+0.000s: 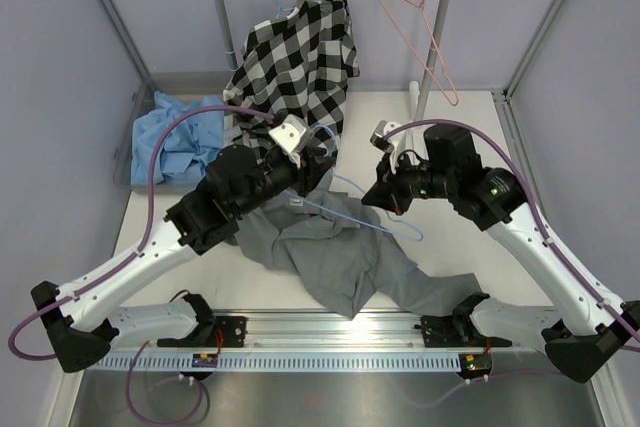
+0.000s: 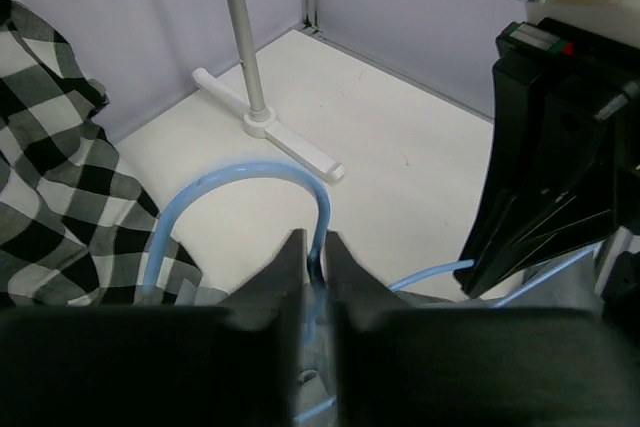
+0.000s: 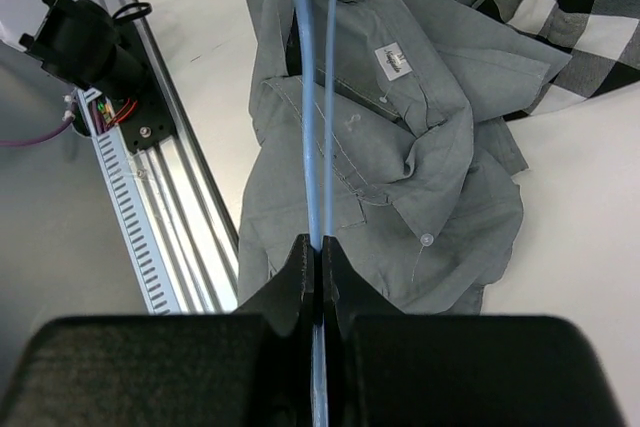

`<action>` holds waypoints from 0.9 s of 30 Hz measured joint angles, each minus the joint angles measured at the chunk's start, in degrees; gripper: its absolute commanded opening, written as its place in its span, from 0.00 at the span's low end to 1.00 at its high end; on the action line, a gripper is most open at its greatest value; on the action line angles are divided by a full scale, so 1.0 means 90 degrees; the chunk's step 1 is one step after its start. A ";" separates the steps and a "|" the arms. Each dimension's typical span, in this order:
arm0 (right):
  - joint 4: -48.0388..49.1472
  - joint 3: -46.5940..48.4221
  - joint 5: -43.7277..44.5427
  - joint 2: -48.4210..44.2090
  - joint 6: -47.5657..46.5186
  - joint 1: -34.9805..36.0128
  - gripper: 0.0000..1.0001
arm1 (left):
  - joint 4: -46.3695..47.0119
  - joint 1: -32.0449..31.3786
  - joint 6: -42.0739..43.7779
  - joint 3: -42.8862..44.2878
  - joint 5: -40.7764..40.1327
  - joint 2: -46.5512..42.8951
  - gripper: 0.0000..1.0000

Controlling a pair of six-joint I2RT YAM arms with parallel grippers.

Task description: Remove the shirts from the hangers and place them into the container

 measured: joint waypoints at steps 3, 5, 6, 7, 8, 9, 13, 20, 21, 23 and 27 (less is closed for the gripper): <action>-0.0012 -0.0136 0.0216 -0.0175 0.0097 -0.0015 0.00 | -0.0010 0.0002 0.0056 -0.0002 -0.0100 -0.0073 0.79; -0.0041 -0.0231 0.0393 -0.0299 0.0160 -0.0024 0.00 | -0.0029 0.0005 -0.0007 -0.0002 -0.0204 -0.0180 0.99; -0.0080 -0.0257 0.0512 -0.0359 0.0221 -0.0024 0.00 | -0.0044 0.0007 -0.0002 -0.0002 -0.0238 -0.0243 0.99; -0.0107 -0.0274 0.0605 -0.0418 0.0277 -0.0024 0.00 | -0.0066 0.0007 -0.0015 -0.0002 -0.0270 -0.0299 0.99; -0.0153 -0.0279 0.0731 -0.0483 0.0330 -0.0024 0.00 | -0.0100 0.0007 -0.0032 -0.0002 -0.0306 -0.0359 0.99; -0.0192 -0.0279 0.0845 -0.0532 0.0374 -0.0024 0.00 | -0.0143 0.0007 -0.0056 -0.0005 -0.0345 -0.0403 0.99; -0.0440 -0.0189 0.1503 -0.0651 0.0644 -0.0024 0.00 | -0.0420 0.0007 -0.0257 -0.0080 -0.0675 -0.0563 0.99; -0.0843 0.0634 0.3043 -0.0539 0.1190 -0.0027 0.00 | -0.1994 0.0729 -0.1158 0.0080 -0.1809 -0.0554 0.99; -0.0852 0.0806 0.3298 -0.0491 0.1248 -0.0027 0.00 | -0.2195 0.0937 -0.1253 0.0121 -0.1877 -0.0508 0.99; -0.0879 0.1137 0.3725 -0.0357 0.1328 -0.0027 0.00 | -0.2594 0.1399 -0.1418 0.0170 -0.1936 -0.0420 0.99; -0.0872 0.1984 0.4427 0.0165 0.1379 -0.0046 0.00 | -0.3150 0.1846 -0.1537 0.0165 -0.2047 -0.0384 0.99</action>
